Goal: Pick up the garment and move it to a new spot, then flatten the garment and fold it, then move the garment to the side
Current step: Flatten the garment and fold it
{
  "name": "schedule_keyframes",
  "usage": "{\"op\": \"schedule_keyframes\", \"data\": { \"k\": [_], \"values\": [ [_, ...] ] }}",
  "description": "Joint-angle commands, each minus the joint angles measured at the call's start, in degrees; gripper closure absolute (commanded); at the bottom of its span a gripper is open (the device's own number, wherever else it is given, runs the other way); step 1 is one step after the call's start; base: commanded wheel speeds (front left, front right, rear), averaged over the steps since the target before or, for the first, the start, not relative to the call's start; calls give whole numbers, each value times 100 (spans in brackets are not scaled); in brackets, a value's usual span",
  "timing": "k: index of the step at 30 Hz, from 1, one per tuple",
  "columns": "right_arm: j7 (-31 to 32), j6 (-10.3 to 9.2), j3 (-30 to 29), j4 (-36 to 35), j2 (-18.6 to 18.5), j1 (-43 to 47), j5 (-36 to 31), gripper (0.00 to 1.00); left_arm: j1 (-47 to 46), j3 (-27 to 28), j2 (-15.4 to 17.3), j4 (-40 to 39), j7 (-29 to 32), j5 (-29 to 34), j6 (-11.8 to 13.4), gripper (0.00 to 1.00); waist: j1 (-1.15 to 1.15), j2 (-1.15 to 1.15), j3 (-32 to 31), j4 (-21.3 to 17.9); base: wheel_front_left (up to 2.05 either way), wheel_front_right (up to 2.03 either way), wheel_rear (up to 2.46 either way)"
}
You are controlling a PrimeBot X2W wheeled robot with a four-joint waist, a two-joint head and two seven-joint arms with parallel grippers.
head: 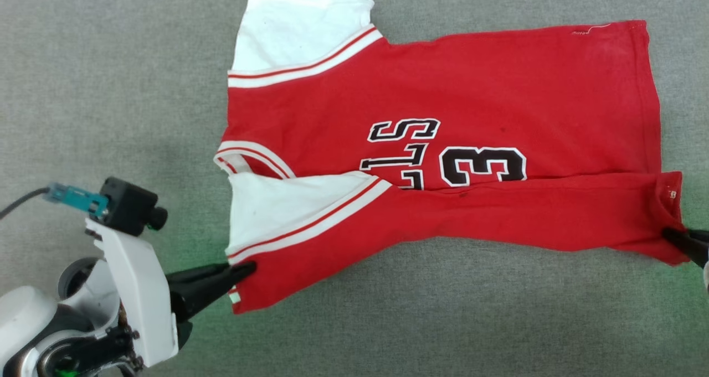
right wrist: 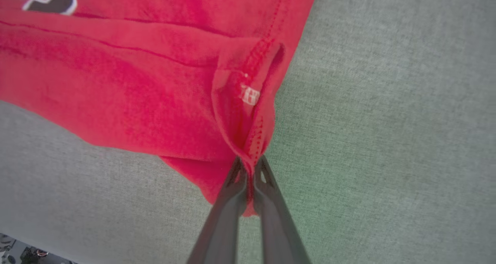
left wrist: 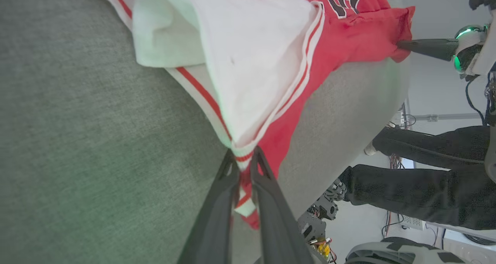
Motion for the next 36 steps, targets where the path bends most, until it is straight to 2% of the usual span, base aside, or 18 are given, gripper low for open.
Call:
{"op": "schedule_keyframes", "data": {
  "k": [1, 2, 3, 8, 14, 21, 24, 29, 36],
  "values": [
    [-67, -5, -62, -38, -11, 81, -76, 0, 65, 24, -28, -2, -55, -19, -20, 49, 0, 0, -36, 18, 0, 0, 0],
    [-162, -5, -138, -90, 19, 98, -110, 0, 82, 89, -39, 18, -163, -34, -39, 2, 0, 0, -58, 25, 0, 0, 0],
    [-253, -5, -238, -114, 96, 112, -137, 0, 111, 149, -57, 56, -290, -86, -12, 0, 0, 0, -80, 29, 0, 0, 0],
    [-1022, -4, -583, -383, 424, 57, -396, 0, 346, 452, -79, 203, -1062, -47, 44, 0, 0, 0, -205, 78, 0, 0, 0],
    [-3088, -4, -721, -263, 1165, -247, -1025, 0, 566, 872, -383, 548, -2320, 174, 130, 0, 0, 0, -311, 155, 0, 0, 0],
    [-5387, -4, -238, 282, 1820, -322, -1463, 0, 421, 1027, -788, 1238, -3576, 1209, 375, 0, 0, 0, -308, 172, 0, 0, 0],
    [-6046, -4, -44, 478, 1986, -395, -1699, 0, 169, 1039, -954, 1506, -3720, 1560, 441, 0, 0, 0, -243, 83, 0, 0, 0],
    [-6647, -4, 284, 710, 2171, -527, -1940, 0, -844, 1020, -1010, 2170, -3559, 2138, 413, 0, 0, 0, -36, -231, 0, 0, 0],
    [-7057, -5, 450, 864, 2490, -754, -1927, 0, -2875, 884, -1283, 3600, -2624, 2516, -62, 0, 0, 0, 401, -953, 0, 0, 0]
  ]
}}
